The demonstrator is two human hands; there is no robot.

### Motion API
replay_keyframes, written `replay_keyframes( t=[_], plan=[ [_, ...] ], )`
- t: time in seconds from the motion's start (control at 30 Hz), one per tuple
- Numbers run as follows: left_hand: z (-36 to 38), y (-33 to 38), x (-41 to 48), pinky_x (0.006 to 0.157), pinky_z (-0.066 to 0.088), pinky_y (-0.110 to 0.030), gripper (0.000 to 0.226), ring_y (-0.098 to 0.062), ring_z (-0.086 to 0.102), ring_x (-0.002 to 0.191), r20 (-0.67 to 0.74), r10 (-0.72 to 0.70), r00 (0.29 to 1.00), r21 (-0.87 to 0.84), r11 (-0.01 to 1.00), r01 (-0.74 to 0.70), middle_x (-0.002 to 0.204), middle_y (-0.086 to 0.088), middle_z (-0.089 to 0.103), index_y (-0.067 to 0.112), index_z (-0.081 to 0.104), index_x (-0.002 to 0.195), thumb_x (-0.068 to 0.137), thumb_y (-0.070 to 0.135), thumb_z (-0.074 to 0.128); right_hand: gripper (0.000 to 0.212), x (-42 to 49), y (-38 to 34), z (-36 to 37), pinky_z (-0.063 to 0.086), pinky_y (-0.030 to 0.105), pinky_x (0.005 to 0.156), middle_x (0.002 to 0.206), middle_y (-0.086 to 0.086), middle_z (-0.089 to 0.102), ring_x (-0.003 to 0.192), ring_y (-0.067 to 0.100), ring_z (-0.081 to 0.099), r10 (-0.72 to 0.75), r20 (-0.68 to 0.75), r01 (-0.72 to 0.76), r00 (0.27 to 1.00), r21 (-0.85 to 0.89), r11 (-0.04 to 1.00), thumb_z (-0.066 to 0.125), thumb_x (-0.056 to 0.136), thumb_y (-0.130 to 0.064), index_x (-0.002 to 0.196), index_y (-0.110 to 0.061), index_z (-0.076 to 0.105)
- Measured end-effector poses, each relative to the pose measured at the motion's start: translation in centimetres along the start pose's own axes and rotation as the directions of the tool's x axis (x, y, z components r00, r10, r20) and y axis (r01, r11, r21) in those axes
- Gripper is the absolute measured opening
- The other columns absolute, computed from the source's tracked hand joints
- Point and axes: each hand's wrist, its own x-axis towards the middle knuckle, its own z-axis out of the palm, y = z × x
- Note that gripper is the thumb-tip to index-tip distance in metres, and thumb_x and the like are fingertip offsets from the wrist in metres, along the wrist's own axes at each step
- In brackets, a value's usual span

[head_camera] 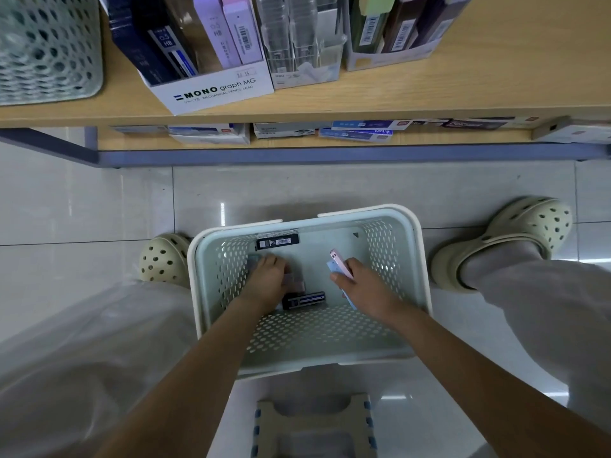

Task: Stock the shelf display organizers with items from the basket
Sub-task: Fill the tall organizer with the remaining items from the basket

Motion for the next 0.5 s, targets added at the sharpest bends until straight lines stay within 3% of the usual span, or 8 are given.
replay_keyframes(
  t=[0.1,0.23,0.3,0.37,0.43,0.5],
  plan=[
    [0.2,-0.3,0.3,0.103,0.027,-0.031,0.041,-0.027,0.037,0.125,0.051,-0.012,0.999,0.084,0.996,0.007,0.134,-0.014,0.042,0.009,0.047,0.124,0.087,0.018,0.061,0.023,-0.3,0.1,0.1,0.036,0.030,0.061,0.087,0.014,0.056,0.073,0.025,0.053,0.009,0.005,-0.009,1.000,-0.007,1.000,0.047,0.097,-0.029,0.099,-0.007,0.048],
    [-0.2,-0.5,0.1,0.095,0.032,-0.031,0.031,-0.025,0.043,0.115,0.089,-0.043,0.995,0.039,0.998,0.039,0.120,-0.010,0.050,0.010,0.054,0.111,0.087,0.029,0.063,0.027,-0.6,0.2,0.1,0.037,0.029,0.060,0.086,0.012,0.055,0.073,0.023,0.052,0.011,0.016,-0.012,1.000,0.015,1.000,0.047,0.097,-0.029,0.105,-0.003,0.049],
    [-0.4,-0.2,-0.4,0.083,0.041,-0.024,0.011,-0.023,0.051,0.101,0.094,-0.023,0.995,-0.110,0.993,0.033,0.101,-0.005,0.055,0.013,0.055,0.095,0.093,0.023,0.056,0.026,-0.6,0.2,0.0,0.038,0.029,0.059,0.086,0.010,0.055,0.073,0.022,0.052,0.011,0.020,-0.012,1.000,0.042,0.999,0.046,0.098,-0.028,0.106,-0.003,0.049],
    [-0.4,0.3,-1.1,0.066,0.046,-0.016,0.018,-0.017,0.057,0.081,0.035,-0.029,0.999,-0.289,0.957,0.038,0.083,-0.001,0.056,0.014,0.052,0.080,0.097,0.013,0.045,0.020,-0.7,-0.1,0.0,0.043,0.030,0.064,0.090,0.010,0.057,0.075,0.021,0.055,0.010,0.013,-0.011,1.000,0.117,0.993,0.045,0.098,-0.024,0.106,-0.005,0.048],
    [-0.5,1.0,-1.5,0.063,0.044,-0.010,0.012,-0.010,0.055,0.076,-0.027,-0.072,0.997,-0.411,0.910,0.054,0.081,0.002,0.057,0.010,0.052,0.082,0.094,0.010,0.051,0.015,-0.7,-0.3,-0.1,0.048,0.033,0.073,0.093,0.008,0.060,0.078,0.020,0.059,-0.003,-0.020,0.006,1.000,0.163,0.987,0.043,0.099,-0.020,0.106,-0.007,0.045],
    [-0.9,2.4,-1.8,0.062,0.044,-0.014,0.011,-0.012,0.055,0.071,-0.060,-0.103,0.993,-0.611,0.790,0.046,0.076,0.000,0.056,0.009,0.052,0.082,0.089,0.010,0.060,0.012,-0.9,-0.7,-0.1,0.047,0.033,0.075,0.091,0.006,0.059,0.079,0.021,0.060,-0.021,-0.056,0.030,0.998,0.169,0.985,0.040,0.100,-0.019,0.105,-0.009,0.042]
  ],
)
